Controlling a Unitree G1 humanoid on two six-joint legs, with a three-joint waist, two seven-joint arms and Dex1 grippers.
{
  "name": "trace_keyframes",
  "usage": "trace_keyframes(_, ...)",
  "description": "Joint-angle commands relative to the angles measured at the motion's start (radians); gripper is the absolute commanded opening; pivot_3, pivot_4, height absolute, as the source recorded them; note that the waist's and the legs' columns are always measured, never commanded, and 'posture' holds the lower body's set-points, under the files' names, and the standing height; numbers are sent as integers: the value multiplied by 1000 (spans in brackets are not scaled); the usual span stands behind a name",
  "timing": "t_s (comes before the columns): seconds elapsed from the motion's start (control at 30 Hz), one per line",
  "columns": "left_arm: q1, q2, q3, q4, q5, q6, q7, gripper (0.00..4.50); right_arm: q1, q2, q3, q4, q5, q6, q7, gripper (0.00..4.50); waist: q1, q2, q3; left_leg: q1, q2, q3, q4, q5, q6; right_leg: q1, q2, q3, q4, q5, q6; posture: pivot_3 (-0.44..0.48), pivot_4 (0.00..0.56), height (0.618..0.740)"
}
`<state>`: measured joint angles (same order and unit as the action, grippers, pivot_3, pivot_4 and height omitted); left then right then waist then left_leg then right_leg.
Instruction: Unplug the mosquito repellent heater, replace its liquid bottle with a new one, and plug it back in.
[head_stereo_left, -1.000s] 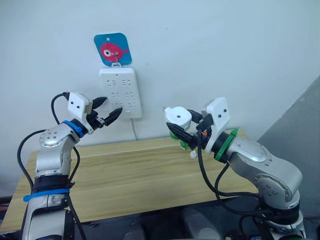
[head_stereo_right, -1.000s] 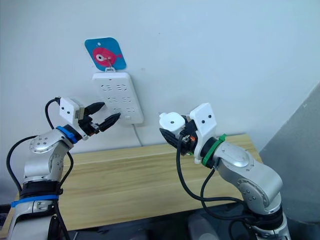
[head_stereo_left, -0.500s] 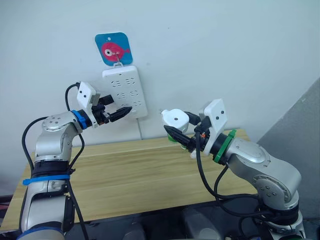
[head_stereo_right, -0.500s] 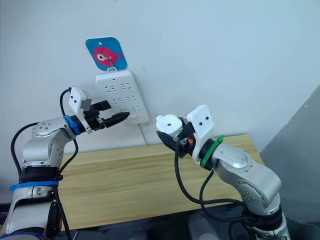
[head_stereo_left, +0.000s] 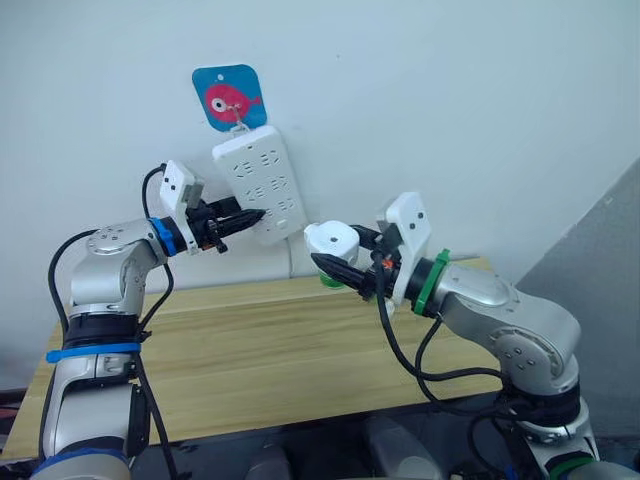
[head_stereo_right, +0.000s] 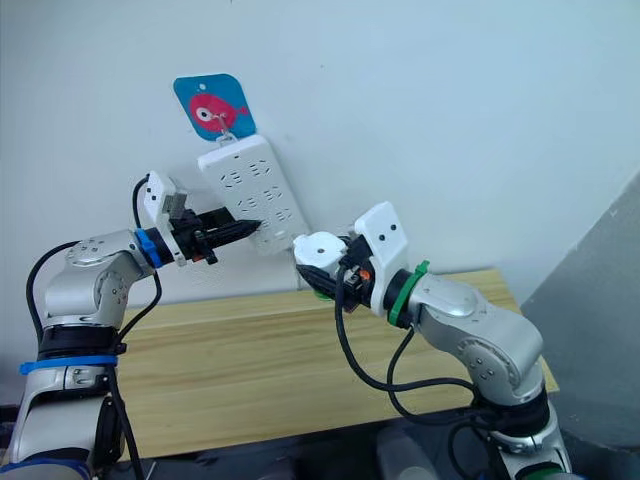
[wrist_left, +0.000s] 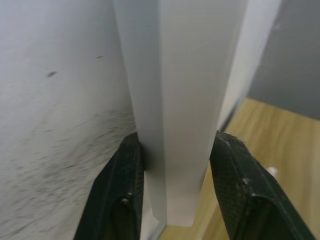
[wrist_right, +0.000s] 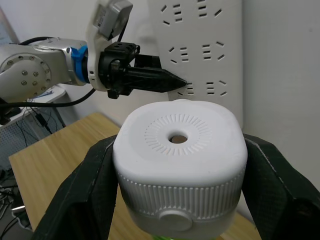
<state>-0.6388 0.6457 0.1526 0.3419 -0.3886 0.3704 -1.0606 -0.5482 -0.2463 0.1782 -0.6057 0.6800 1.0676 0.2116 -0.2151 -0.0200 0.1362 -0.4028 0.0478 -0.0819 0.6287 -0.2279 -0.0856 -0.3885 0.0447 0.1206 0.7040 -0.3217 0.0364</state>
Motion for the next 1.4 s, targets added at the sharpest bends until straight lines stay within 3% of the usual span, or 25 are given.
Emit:
trace_keyframes(0.03,-38,-7,-3,-25,12,-6,44,1389,-77,59,-3,39,-15,37,-50,3028,1,0,0,0,0,0,0,0,0,0,0,0,0,0,0,-219,110,729)
trace_keyframes(0.4,-13,-4,-5,-49,13,-1,57,1339,-208,219,0,218,-153,23,-171,3028,6,0,0,-1,-2,-1,1,0,0,0,-1,1,0,2,3,-207,105,729)
trace_keyframes(1.4,0,-9,1,-56,0,22,53,1339,-184,350,56,377,-341,-200,-102,3028,-6,0,0,2,-2,-1,2,2,-1,0,0,2,7,2,3,-198,97,729)
